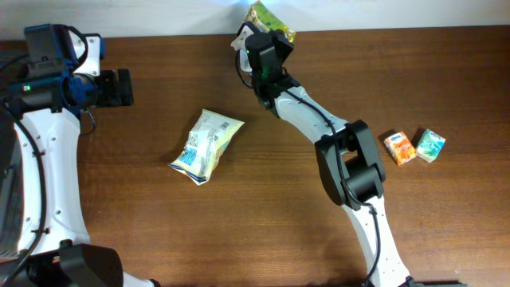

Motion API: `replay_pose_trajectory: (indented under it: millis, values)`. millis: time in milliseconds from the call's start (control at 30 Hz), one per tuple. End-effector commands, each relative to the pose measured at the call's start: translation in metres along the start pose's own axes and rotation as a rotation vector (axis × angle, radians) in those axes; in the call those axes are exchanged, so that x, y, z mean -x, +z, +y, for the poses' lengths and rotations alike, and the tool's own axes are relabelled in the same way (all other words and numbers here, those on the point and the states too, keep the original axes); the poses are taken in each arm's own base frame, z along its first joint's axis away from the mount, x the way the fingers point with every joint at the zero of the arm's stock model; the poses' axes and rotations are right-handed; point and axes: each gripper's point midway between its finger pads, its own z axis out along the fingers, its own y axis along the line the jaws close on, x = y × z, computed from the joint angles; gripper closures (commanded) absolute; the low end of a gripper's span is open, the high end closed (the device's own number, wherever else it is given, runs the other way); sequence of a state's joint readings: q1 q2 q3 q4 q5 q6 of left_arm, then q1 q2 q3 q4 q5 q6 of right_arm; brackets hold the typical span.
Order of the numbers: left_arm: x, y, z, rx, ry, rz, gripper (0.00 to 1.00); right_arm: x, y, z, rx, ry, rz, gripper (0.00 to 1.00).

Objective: Scan the item barcode
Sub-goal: 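Raise the tea carton up to the scanner face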

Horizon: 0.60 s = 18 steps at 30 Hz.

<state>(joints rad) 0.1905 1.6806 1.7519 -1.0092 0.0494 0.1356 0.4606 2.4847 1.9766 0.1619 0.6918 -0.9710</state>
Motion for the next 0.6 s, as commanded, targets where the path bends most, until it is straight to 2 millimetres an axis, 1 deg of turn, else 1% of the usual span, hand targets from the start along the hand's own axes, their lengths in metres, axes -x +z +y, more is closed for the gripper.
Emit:
replay_pose_trajectory:
  millis: [0,67,167,267,300,333,400,467,500,533,567]
  values:
    - [0.000,0.003,0.000,-0.008,0.012,0.002,0.01,-0.004,0.007,-0.009,-0.044,-0.085,0.018,0.96]
    - [0.000,0.003,0.000,-0.008,0.012,0.003,0.01,-0.005,0.008,-0.008,-0.042,-0.087,0.020,0.96]
    - [0.000,0.003,0.000,-0.008,0.012,0.002,0.01,-0.001,0.007,-0.013,-0.064,-0.068,0.010,0.96]
    - [0.000,0.003,0.000,-0.008,0.012,0.003,0.01,-0.003,0.006,-0.014,-0.075,-0.069,0.029,0.96]
    - [0.000,0.003,0.000,-0.008,0.012,0.002,0.01,-0.002,0.003,-0.018,-0.085,-0.064,0.034,0.96]
    - [0.000,0.003,0.000,-0.008,0.012,0.003,0.01,0.001,-0.001,-0.027,-0.094,-0.054,0.030,0.96]
    - [0.000,0.003,0.000,-0.008,0.012,0.002,0.01,0.013,-0.014,-0.055,-0.122,0.025,0.004,0.96]
    - [0.000,0.003,0.000,-0.008,0.012,0.003,0.01,0.021,-0.035,-0.096,-0.135,0.183,-0.018,0.96]
    - [0.000,0.003,0.000,-0.008,0.012,0.003,0.01,0.022,-0.045,-0.111,-0.115,0.225,-0.021,0.96]
    - [0.000,0.003,0.000,-0.008,0.012,0.002,0.01,0.023,-0.068,-0.127,-0.029,0.323,-0.030,0.96]
    - [0.000,0.003,0.000,-0.008,0.012,0.002,0.01,0.024,-0.085,-0.135,0.050,0.401,-0.047,0.96]
